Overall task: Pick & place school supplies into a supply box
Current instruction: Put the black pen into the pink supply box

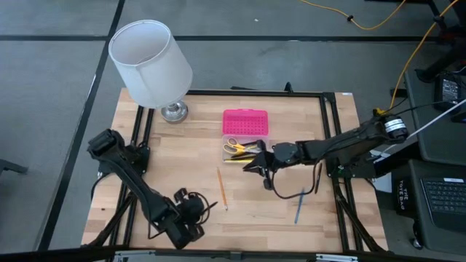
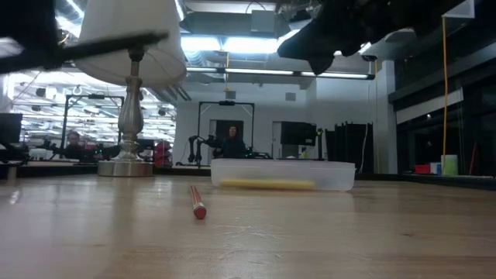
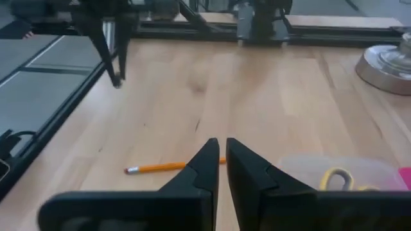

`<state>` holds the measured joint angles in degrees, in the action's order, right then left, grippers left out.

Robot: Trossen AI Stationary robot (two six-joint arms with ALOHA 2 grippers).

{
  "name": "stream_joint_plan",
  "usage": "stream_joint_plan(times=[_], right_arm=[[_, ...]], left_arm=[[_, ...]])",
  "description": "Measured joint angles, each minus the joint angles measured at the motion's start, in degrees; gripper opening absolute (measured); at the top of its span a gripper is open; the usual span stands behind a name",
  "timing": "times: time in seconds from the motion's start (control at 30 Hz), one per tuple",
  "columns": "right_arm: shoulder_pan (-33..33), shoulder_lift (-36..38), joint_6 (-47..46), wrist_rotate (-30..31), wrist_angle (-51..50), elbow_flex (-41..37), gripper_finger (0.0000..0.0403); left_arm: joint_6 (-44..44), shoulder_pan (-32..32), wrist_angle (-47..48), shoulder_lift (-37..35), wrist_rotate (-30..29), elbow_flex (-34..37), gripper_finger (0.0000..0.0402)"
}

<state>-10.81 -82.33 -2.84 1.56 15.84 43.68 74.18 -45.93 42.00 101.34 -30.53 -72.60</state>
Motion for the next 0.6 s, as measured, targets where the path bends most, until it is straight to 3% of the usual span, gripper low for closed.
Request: stream_joint_plan(times=[0.23,0.47,0.6], right_arm=[[-2.73,1.49,-4.06,1.92,-1.97,0.0,0.0035],[-8.43,1.12,-4.44,18.03,-2.26,-0.02,0.0036],[-9.56,1.1,-2.44,21.98,-2.79,-0.02,0.0035]], left_arm=[[-11.11,1.17,-1.85,-2.74,-1.26,0.0,0.0017],[-29.89,6.51,-14.23,-3.06,3.96,2.79,0.0017],[-35.34,9.85,-25.52,-4.23,7.99,8.91,0.0017]])
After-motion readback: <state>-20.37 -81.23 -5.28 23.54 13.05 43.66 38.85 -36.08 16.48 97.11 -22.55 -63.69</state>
